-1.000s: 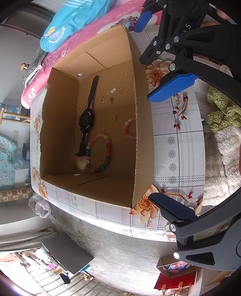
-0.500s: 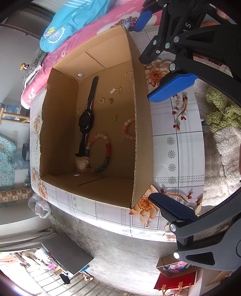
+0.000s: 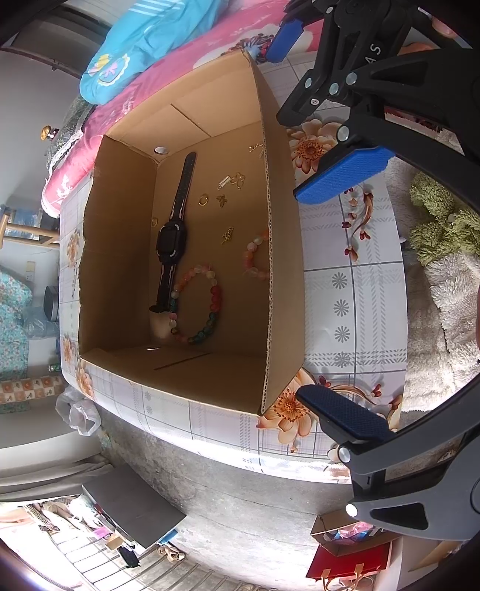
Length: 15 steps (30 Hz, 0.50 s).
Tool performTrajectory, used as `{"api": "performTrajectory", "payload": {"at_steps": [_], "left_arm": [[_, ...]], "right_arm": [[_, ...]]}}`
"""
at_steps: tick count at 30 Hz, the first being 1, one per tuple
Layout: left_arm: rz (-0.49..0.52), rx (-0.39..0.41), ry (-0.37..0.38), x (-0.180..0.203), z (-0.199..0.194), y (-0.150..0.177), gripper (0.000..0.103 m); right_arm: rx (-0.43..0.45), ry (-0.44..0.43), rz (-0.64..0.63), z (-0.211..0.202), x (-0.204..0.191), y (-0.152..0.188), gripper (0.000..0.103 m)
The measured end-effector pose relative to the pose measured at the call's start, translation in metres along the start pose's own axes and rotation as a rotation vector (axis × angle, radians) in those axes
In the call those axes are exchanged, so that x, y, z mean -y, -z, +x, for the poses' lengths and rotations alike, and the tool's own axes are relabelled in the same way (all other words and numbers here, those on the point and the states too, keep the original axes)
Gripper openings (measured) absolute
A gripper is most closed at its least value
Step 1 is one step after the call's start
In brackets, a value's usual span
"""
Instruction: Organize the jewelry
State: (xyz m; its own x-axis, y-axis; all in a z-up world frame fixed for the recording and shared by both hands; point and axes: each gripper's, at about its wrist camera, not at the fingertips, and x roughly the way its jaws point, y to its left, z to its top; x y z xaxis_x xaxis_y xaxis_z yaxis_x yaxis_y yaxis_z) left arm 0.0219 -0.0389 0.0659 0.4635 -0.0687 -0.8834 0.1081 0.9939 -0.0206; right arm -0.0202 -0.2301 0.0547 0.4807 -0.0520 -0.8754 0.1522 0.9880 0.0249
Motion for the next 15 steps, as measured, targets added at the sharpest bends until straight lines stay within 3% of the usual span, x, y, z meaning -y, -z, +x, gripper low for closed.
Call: {"api": "performTrajectory", "payload": {"at_steps": [15], "left_arm": [[0.002,-0.002,0.001,-0.0005,-0.0001,0.0015,0.095]], "right_arm": [[0.001,0.001,0.000,-0.0009,0.0002,0.0002,0.096]]}}
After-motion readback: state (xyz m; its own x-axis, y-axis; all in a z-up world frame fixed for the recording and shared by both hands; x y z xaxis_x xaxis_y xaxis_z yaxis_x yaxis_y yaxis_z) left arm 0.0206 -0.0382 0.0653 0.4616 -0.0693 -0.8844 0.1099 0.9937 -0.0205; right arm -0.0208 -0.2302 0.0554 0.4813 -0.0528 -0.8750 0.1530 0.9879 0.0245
